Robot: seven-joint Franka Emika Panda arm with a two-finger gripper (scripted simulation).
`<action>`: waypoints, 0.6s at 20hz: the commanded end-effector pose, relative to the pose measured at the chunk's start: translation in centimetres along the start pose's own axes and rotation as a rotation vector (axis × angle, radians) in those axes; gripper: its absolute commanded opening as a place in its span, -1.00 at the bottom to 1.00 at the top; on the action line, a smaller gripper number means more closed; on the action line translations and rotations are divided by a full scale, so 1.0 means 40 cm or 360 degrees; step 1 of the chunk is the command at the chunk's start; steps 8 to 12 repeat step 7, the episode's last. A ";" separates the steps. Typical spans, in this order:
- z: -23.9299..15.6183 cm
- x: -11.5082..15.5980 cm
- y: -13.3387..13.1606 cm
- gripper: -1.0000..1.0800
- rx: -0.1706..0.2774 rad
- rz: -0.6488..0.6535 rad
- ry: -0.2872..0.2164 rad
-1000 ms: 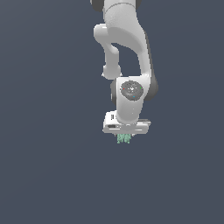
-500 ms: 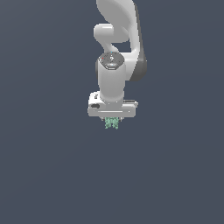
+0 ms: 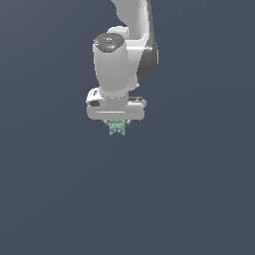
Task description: Pick up the object and move it to a goal position.
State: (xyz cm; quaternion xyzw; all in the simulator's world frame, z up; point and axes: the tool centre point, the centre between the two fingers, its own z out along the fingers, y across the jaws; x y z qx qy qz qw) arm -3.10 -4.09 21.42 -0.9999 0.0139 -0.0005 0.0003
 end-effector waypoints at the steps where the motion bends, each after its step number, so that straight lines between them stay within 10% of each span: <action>1: -0.015 -0.009 0.013 -1.00 0.0000 -0.0002 -0.0001; 12: -0.024 -0.010 0.020 -1.00 0.0000 -0.0002 -0.0001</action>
